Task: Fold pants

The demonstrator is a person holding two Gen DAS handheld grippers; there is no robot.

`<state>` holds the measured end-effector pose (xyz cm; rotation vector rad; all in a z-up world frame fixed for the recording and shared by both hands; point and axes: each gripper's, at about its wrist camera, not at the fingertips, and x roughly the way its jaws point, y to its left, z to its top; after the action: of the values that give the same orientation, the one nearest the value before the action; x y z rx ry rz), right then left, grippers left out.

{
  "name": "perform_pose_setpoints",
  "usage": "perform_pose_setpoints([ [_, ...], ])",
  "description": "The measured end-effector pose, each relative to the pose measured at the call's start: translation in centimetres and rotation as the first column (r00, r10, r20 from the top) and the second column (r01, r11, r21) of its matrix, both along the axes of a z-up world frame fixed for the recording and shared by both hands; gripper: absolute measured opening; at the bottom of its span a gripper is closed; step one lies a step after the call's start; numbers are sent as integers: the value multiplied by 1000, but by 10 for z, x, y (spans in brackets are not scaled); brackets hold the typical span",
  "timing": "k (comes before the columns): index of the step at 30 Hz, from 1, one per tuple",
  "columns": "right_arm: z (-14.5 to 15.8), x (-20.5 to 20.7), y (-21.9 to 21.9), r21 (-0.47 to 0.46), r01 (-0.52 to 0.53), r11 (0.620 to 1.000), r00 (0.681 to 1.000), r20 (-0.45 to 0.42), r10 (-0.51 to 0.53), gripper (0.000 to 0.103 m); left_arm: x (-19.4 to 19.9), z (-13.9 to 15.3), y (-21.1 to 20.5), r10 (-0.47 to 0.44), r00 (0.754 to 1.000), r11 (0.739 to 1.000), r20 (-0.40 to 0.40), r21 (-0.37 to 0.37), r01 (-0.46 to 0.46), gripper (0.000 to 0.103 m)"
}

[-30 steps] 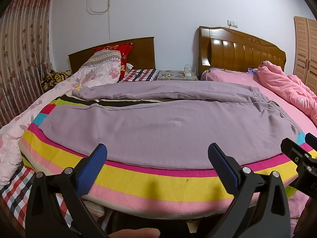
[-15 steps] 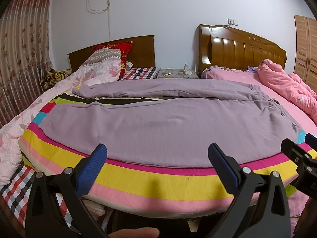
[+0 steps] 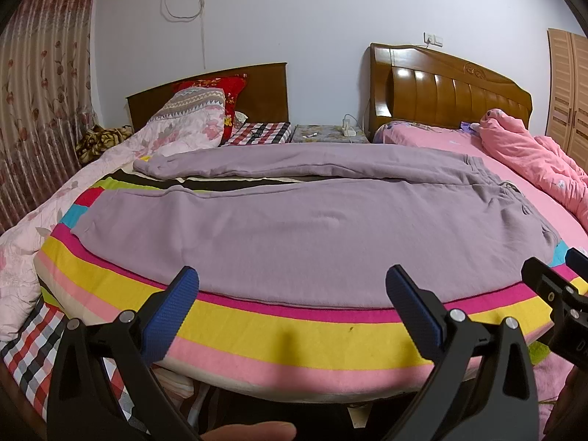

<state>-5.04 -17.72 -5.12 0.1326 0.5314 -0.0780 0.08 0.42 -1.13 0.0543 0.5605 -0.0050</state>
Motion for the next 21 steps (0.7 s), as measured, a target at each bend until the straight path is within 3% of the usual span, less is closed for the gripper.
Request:
perform_pose_setpoints([
  [11,-6,6,-2,-1,-8,1000,1000,-17,8,99,6,-6,-2,-4,1000,1000,-21,26,5,102],
  [18,-1,26,-21,15,-32,999,999,7,32,99,36,-8,-1,-40,997,997,-72,59,44,102],
  [21,14,55,-44,8,-44,999,999,23,43,99,59,6,0,-42,998,992,-40,120,46,102],
])
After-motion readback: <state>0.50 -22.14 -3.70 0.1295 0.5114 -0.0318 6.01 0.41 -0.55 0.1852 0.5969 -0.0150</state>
